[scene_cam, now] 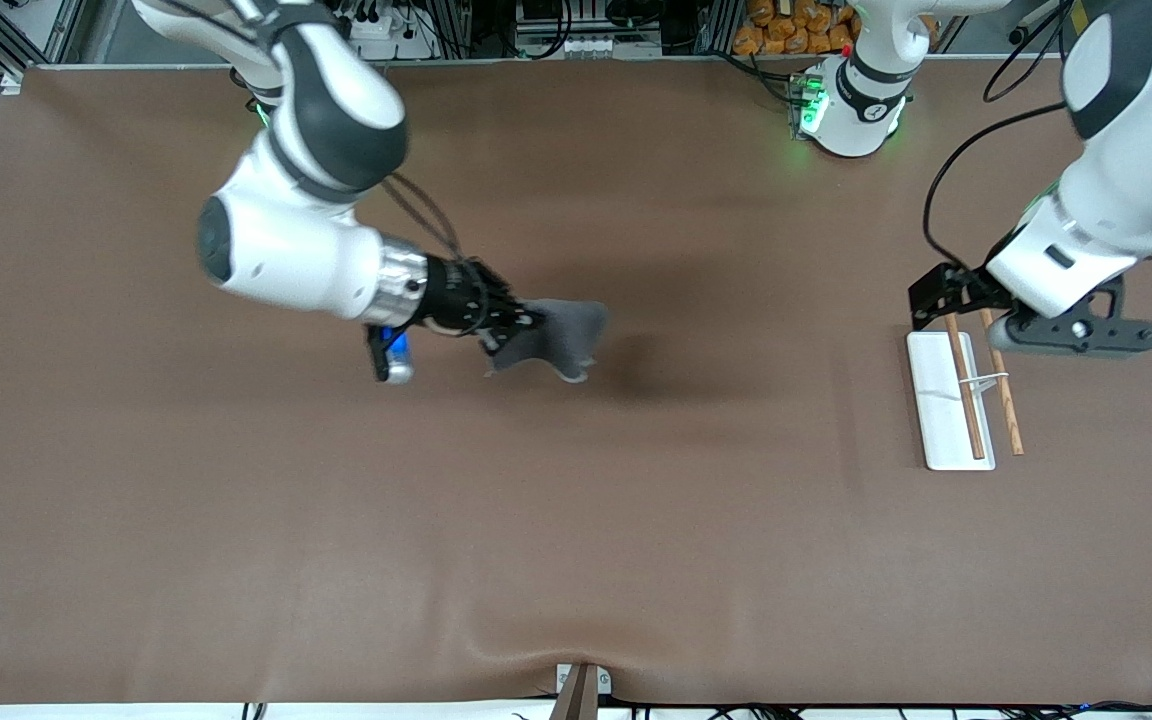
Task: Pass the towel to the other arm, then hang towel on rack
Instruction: 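Carry the towel toward the middle while the left gripper reaches toward it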
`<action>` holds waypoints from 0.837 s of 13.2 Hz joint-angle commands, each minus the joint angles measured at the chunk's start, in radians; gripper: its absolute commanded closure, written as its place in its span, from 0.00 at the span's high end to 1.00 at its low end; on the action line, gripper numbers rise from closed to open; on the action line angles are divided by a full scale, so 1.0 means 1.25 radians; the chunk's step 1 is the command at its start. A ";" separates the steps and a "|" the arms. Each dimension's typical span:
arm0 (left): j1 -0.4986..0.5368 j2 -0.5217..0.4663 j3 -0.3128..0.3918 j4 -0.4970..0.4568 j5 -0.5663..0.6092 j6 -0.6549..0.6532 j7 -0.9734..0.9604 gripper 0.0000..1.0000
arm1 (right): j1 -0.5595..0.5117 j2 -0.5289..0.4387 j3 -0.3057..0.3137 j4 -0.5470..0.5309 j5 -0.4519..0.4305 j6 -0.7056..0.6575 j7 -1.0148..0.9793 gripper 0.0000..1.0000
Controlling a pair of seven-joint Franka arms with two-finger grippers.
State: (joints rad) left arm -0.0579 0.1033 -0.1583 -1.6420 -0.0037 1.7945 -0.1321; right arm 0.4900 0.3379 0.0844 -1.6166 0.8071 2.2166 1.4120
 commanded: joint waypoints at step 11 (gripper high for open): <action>-0.013 0.217 -0.044 0.012 -0.260 0.250 -0.125 1.00 | 0.150 0.144 -0.011 0.146 0.055 0.254 0.226 0.00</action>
State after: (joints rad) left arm -0.0759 0.3376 -0.2124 -1.6446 -0.2487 2.0686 -0.2687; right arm 0.6656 0.5079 0.0831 -1.4635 0.8541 2.5408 1.6815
